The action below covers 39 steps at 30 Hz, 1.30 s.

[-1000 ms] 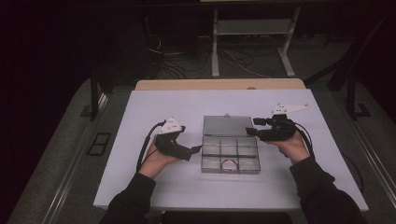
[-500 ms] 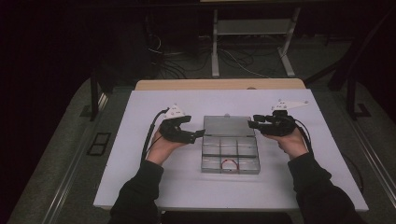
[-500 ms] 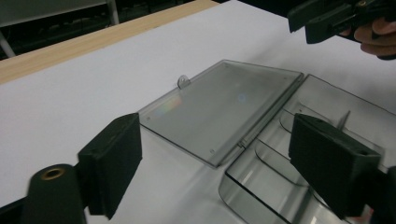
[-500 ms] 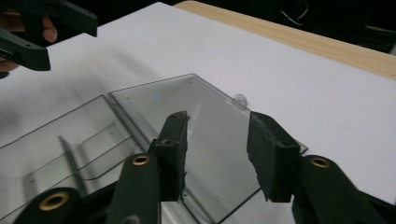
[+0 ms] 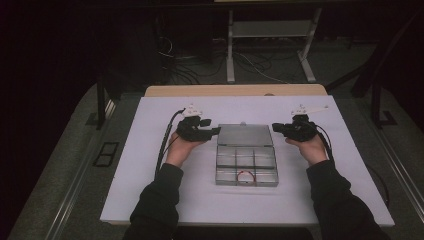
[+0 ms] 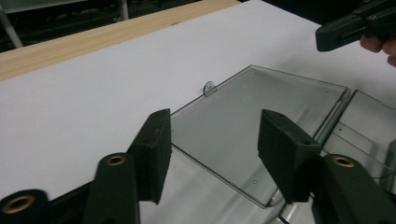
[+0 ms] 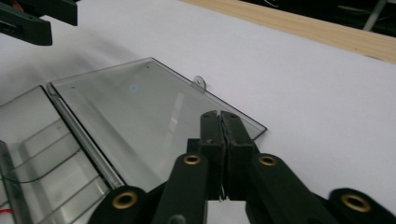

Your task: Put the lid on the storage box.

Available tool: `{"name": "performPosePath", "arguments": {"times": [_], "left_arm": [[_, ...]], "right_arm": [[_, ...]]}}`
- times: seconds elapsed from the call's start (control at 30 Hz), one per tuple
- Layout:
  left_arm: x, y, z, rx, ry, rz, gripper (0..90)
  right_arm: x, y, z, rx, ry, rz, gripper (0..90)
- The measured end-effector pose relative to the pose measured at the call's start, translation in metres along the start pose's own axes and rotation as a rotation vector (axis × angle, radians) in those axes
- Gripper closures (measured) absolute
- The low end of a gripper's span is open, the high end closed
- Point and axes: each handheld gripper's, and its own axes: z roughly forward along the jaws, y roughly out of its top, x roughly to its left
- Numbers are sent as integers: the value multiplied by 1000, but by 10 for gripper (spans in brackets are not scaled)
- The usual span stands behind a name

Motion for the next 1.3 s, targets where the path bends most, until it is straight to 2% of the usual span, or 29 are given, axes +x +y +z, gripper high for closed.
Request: {"name": "performPosePath", "arguments": {"times": [0.13, 0.37, 0.43, 0.53, 0.7, 1.0, 1.1, 1.27, 1.3], "left_arm": [[4, -4, 8, 10, -2, -12, 550], [12, -16, 22, 88, 10, -48, 773], [14, -18, 24, 108, 16, -47, 821], [17, -22, 26, 137, 23, -74, 881], [19, -26, 31, 186, 11, -98, 891], [14, -28, 39, 234, -1, -105, 892], [13, -27, 39, 244, 2, -104, 892], [12, -27, 42, 228, -21, -128, 893], [11, -27, 43, 231, -26, -122, 893]], "right_arm": [[-7, -5, 4, 21, -7, 19, 891], [-15, -15, 15, 72, -25, 42, 891], [-17, -17, 16, 84, -28, 52, 891], [-19, -20, 19, 112, -28, 73, 891], [-19, -24, 26, 143, -8, 82, 890], [-15, -27, 35, 182, 2, 75, 891], [-15, -27, 35, 182, 3, 79, 891], [-14, -27, 36, 181, 7, 85, 891], [-14, -27, 36, 180, 15, 90, 891]]}}
